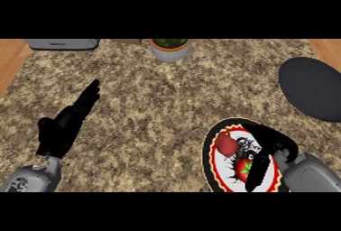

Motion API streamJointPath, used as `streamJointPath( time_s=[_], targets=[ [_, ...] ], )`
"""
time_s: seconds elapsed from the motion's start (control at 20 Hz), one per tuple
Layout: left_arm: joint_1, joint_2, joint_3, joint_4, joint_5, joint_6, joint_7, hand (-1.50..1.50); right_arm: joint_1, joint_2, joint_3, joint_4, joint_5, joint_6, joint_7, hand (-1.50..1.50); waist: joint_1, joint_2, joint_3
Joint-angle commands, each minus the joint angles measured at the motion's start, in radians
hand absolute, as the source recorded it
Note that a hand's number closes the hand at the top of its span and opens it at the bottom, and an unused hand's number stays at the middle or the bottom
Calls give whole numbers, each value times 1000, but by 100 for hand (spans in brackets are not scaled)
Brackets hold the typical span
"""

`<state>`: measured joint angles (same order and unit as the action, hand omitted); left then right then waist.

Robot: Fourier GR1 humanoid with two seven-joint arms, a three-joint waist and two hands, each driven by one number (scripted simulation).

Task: Pick the tomato from the plate and place it in the pan

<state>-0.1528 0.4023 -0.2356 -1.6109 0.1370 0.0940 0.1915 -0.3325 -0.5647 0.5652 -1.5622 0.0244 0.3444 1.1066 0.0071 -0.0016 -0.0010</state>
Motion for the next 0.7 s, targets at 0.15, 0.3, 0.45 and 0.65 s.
streamJointPath(
  time_s=[0.15,0.3,0.45,0.65],
  targets=[
    [0,9,51,17,20,-53,-15,0,41,39,60,39,77,18,126,-150,-6,1,0],
    [-29,-43,32,106,-30,-30,-60,0,32,44,60,32,89,22,145,-150,-13,2,0],
    [-5,-21,41,-18,-21,-39,25,0,0,85,38,87,108,20,147,-150,-1,1,1],
    [40,-13,81,30,-12,-86,-48,0,67,82,37,46,138,23,120,-150,-6,0,0]
  ],
)
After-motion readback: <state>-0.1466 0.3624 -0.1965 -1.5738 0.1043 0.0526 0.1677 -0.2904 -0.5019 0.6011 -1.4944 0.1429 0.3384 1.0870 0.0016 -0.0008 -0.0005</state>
